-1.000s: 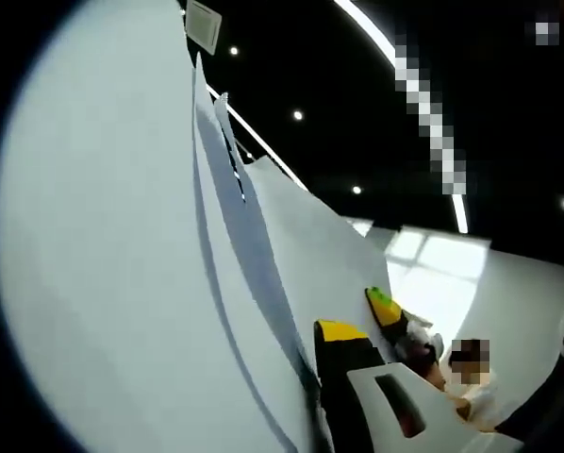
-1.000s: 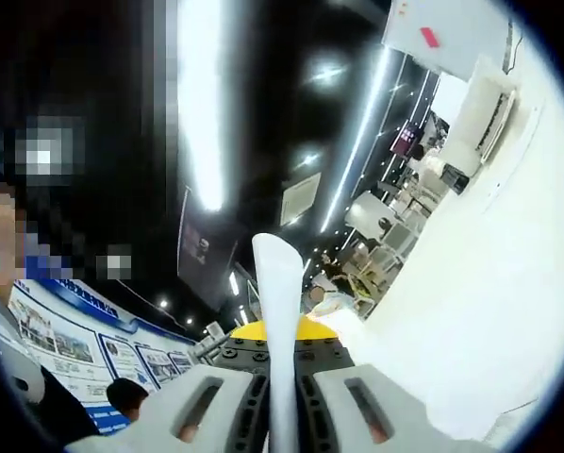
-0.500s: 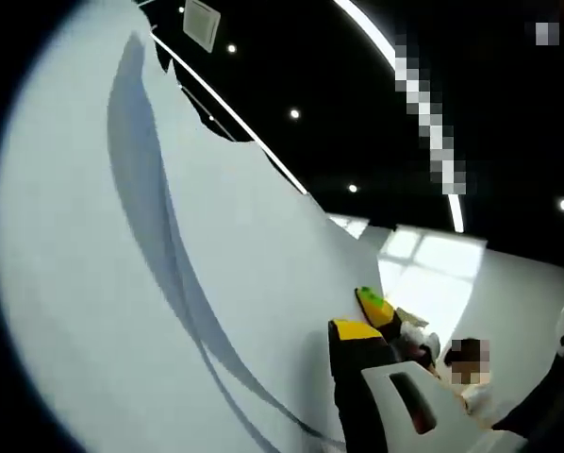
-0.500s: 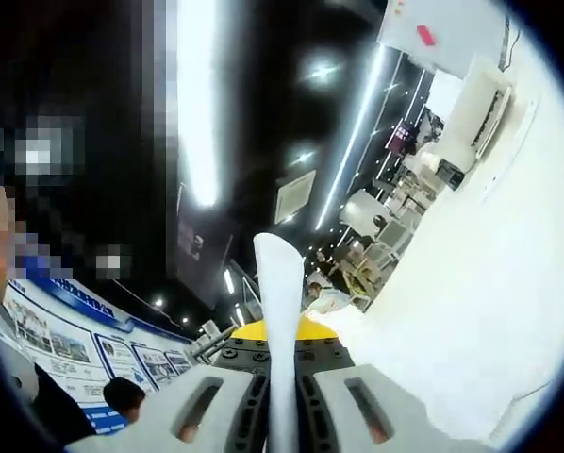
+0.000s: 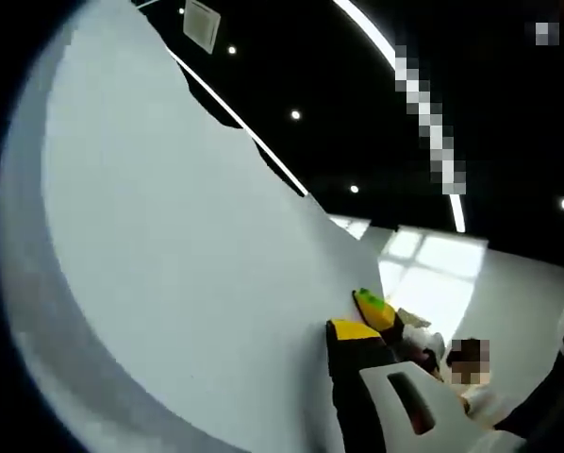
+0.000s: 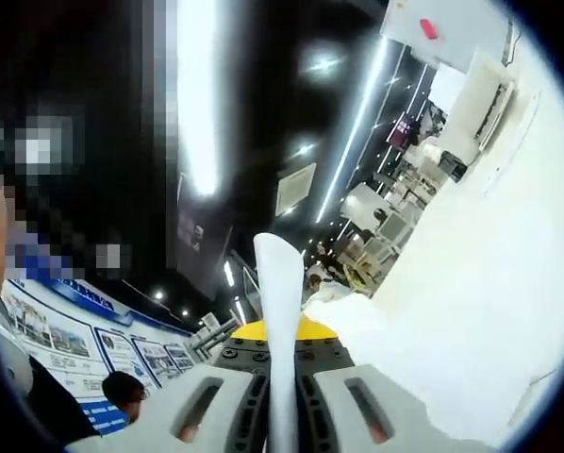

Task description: Organize the stack of printing papers by aligning and flattening the scattered papers on the table

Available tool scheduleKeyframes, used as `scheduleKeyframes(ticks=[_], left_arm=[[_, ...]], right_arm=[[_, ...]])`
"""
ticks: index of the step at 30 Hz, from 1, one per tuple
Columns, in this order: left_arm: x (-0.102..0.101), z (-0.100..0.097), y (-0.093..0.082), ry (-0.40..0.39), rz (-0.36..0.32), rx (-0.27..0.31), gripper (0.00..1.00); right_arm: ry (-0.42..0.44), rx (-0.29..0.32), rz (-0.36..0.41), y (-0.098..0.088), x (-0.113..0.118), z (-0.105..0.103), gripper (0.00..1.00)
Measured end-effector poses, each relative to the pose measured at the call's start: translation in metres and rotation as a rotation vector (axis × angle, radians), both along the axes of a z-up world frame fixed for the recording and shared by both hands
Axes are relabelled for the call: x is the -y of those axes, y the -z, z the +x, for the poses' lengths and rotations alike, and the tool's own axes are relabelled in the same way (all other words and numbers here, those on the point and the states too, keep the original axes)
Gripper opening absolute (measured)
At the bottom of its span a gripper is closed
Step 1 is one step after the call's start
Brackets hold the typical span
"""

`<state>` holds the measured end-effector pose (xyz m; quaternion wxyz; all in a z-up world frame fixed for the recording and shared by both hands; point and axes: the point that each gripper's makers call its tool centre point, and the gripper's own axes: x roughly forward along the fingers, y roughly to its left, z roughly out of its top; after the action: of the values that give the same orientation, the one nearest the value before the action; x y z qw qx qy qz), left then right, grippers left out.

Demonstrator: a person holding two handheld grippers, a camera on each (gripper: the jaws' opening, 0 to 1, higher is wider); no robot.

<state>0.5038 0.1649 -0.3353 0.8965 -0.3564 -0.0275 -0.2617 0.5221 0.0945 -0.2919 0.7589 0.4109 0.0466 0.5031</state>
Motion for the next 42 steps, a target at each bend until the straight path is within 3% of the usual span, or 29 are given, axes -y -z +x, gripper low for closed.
scheduleKeyframes(ticks=[7,23,31,33,42], left_arm=[[-0.002,0.001,0.000,-0.009,-0.001,-0.001,0.22],[-0.004,0.001,0.002,-0.030,0.029,0.004,0.07],[-0.006,0.000,0.000,-0.033,0.007,0.011,0.06],[-0.006,0.000,0.000,-0.034,0.006,0.012,0.06],[-0.006,-0.001,-0.001,-0.033,0.000,0.014,0.06]], right_arm=[[0.005,0.014,-0.031,0.004,-0.004,-0.002,0.00],[0.016,0.000,-0.049,0.013,-0.006,0.001,0.00],[0.067,0.018,-0.059,0.012,0.001,0.008,0.12],[0.113,0.030,-0.082,0.012,0.007,0.014,0.16],[0.179,0.034,-0.059,0.005,0.027,0.026,0.26]])
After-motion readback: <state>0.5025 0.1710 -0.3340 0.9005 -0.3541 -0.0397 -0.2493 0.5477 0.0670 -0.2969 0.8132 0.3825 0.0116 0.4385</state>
